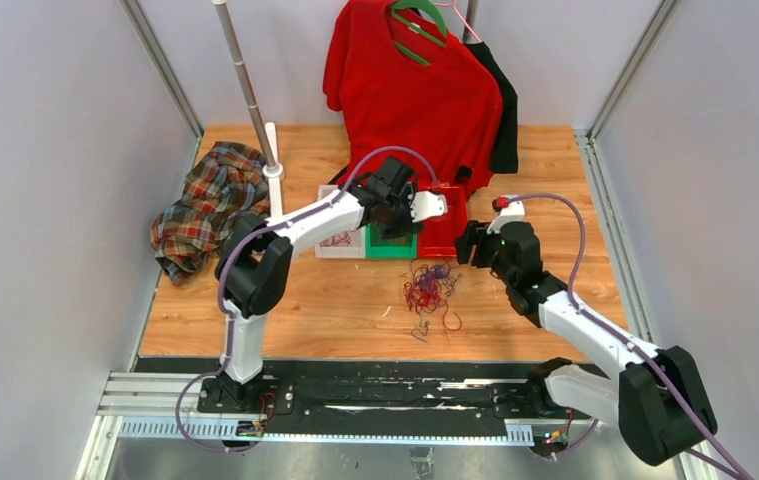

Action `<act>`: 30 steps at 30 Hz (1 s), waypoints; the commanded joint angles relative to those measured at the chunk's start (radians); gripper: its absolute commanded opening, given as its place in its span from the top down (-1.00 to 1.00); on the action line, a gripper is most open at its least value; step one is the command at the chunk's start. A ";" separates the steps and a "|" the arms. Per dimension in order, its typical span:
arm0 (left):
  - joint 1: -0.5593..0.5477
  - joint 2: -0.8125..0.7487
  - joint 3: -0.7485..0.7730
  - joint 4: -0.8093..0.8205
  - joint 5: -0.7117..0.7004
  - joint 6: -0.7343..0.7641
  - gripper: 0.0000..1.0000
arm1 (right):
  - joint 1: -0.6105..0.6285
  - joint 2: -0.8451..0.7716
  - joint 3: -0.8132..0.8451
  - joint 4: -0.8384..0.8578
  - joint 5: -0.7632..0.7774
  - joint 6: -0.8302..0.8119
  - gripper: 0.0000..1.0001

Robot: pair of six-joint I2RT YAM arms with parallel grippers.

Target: Untangle the cables

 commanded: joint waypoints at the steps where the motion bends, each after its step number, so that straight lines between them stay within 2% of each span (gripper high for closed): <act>1: 0.017 -0.069 0.088 -0.127 0.095 -0.035 -0.57 | -0.012 -0.033 -0.006 -0.128 -0.049 0.042 -0.30; 3: 0.018 -0.106 0.104 -0.200 0.133 -0.026 -0.84 | -0.007 -0.038 -0.006 -0.161 -0.060 0.055 -0.30; 6: 0.018 -0.172 0.123 -0.288 0.185 -0.030 -0.96 | 0.015 -0.043 -0.017 -0.181 -0.066 0.068 -0.30; 10: 0.007 -0.244 0.081 -0.432 0.361 -0.060 -0.99 | 0.045 -0.034 -0.064 -0.134 -0.073 0.104 -0.29; 13: -0.035 -0.290 -0.041 -0.453 0.437 -0.084 -0.96 | 0.066 -0.011 -0.083 -0.112 -0.059 0.113 -0.25; 15: -0.056 -0.308 -0.129 -0.399 0.475 -0.159 -0.91 | 0.076 -0.007 -0.094 -0.102 -0.049 0.115 -0.24; 18: -0.062 -0.327 -0.255 -0.208 0.452 -0.382 -0.78 | 0.082 -0.009 -0.099 -0.101 -0.034 0.113 -0.20; 22: -0.062 -0.326 -0.323 -0.003 0.418 -0.582 -0.74 | 0.083 -0.016 -0.099 -0.102 -0.024 0.109 -0.16; 27: -0.062 -0.269 -0.322 0.131 0.396 -0.681 -0.55 | 0.088 -0.019 -0.095 -0.101 -0.022 0.097 -0.09; 30: -0.062 -0.242 -0.329 0.209 0.442 -0.728 -0.40 | 0.090 -0.031 -0.096 -0.104 -0.020 0.087 -0.06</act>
